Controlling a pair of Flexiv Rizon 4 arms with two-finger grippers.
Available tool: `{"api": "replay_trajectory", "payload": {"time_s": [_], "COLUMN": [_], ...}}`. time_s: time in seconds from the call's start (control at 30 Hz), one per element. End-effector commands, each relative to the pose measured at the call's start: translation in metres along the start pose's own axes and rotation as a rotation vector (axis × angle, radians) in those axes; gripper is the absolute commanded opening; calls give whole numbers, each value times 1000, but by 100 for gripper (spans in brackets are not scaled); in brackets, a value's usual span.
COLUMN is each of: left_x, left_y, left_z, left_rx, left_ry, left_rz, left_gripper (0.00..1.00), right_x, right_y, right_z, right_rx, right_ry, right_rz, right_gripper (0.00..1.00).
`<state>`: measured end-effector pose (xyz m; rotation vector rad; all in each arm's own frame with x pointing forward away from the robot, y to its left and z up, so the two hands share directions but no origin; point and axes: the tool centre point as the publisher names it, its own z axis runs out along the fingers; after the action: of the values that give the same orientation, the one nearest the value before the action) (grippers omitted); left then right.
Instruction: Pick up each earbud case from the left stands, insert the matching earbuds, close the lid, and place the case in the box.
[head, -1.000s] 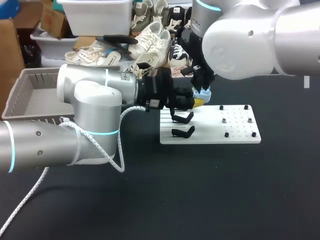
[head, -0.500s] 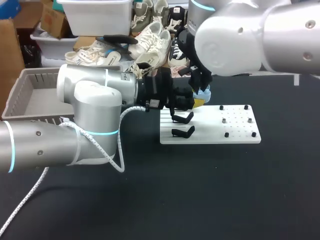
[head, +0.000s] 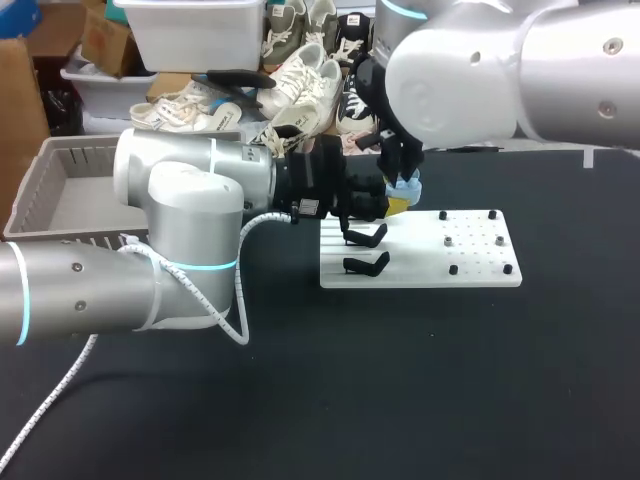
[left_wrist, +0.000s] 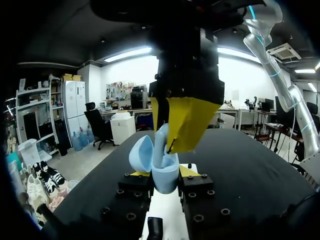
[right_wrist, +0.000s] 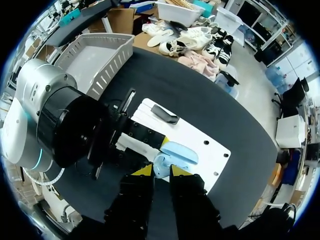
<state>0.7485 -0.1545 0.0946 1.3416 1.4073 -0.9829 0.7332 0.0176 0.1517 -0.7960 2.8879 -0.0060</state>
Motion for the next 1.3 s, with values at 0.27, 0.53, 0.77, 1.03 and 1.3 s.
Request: {"api": "replay_trajectory", "payload": {"time_s": [0.27, 0.53, 0.77, 1.03, 1.3], "left_x": [-1, -1, -1, -1, -1], "left_y": [-2, -2, -2, -2, -2], "left_z": [0, 0, 0, 0, 0], "left_rx": [-4, -4, -4, -4, -4], "left_ry": [-2, -2, -2, -2, -2], "left_rz": [1, 1, 1, 1, 1], "left_gripper": [0, 0, 0, 0, 0], "right_x": [1, 3, 5, 7, 9], "right_y": [-2, -3, -3, -4, -5], "right_z": [2, 0, 0, 1, 1], "right_rx": [4, 1, 1, 0, -2], "right_ry": [8, 3, 2, 4, 2], "right_rz": [15, 24, 31, 38, 43], "right_gripper": [0, 0, 0, 0, 0]}}
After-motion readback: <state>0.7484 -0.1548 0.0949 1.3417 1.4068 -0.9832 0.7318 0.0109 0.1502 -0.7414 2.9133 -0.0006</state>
